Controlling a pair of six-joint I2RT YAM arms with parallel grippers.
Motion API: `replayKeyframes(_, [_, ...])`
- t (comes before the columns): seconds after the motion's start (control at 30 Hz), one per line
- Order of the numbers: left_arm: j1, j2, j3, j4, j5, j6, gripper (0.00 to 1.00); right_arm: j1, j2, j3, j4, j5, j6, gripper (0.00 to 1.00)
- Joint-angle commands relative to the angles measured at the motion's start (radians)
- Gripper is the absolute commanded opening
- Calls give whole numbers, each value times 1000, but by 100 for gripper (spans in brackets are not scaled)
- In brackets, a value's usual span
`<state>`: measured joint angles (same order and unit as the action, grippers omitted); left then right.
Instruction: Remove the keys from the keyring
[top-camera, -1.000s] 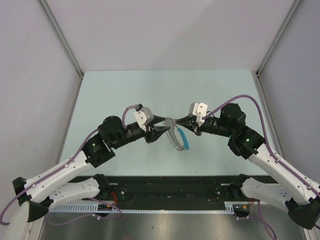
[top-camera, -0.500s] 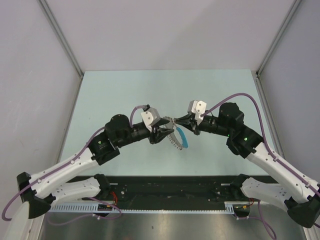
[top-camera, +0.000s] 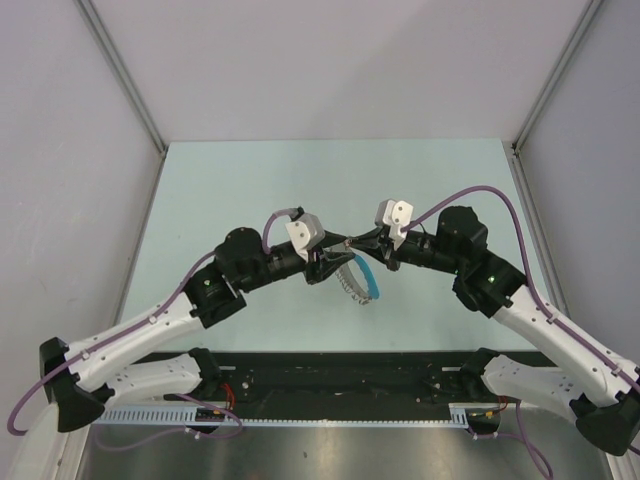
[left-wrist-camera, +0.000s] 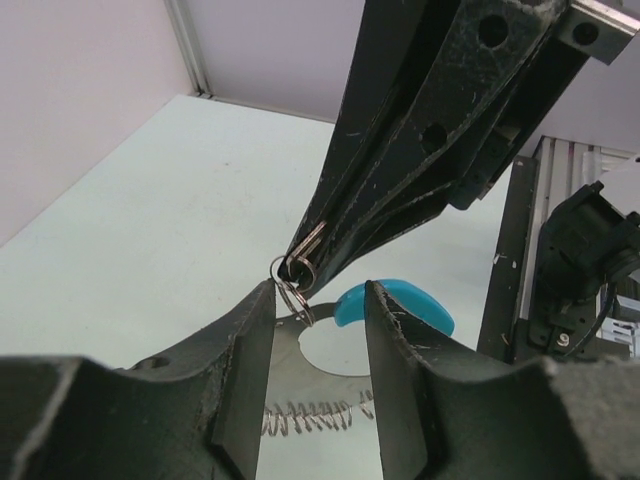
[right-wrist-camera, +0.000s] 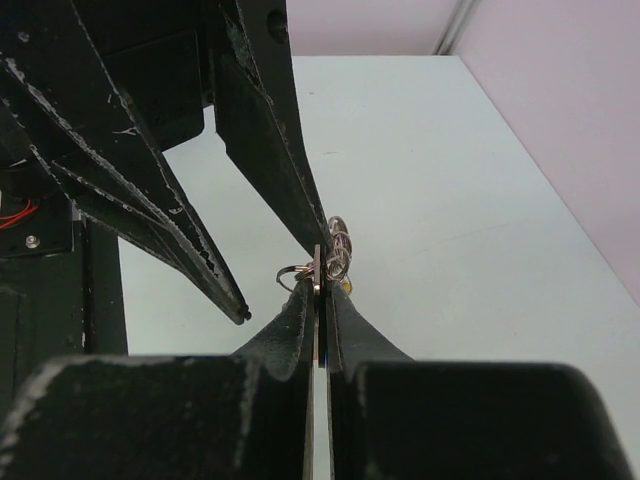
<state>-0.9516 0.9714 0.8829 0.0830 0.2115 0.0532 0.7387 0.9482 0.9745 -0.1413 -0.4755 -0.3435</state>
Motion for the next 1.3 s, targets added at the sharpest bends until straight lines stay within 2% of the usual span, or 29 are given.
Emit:
replayKeyframes(0.0, [-12,18,18,47,-24,31,44,5,-34,13,63,15,26,0])
replayKeyframes(0.4, [-15,33,-2,40,-73,65,39,11,-42,13,51,9,32,0])
replayKeyframes(0.5, [-16,43,-2,44,-63,79,27,16,-45,12,46,6,31,0])
replayKeyframes(0.53, [-16,43,-2,44,-61,82,13,18,-43,13,45,9,32,0])
replayKeyframes(0.63, [-16,36,-12,43,-73,86,0,18,-48,13,34,14,34,0])
replayKeyframes(0.87, [-16,-25,-61,69,-121,79,0,14,-54,13,-18,58,35,0])
replayKeyframes(1.27, [-15,-66,-88,141,-38,51,0,18,-52,13,-109,31,57,3])
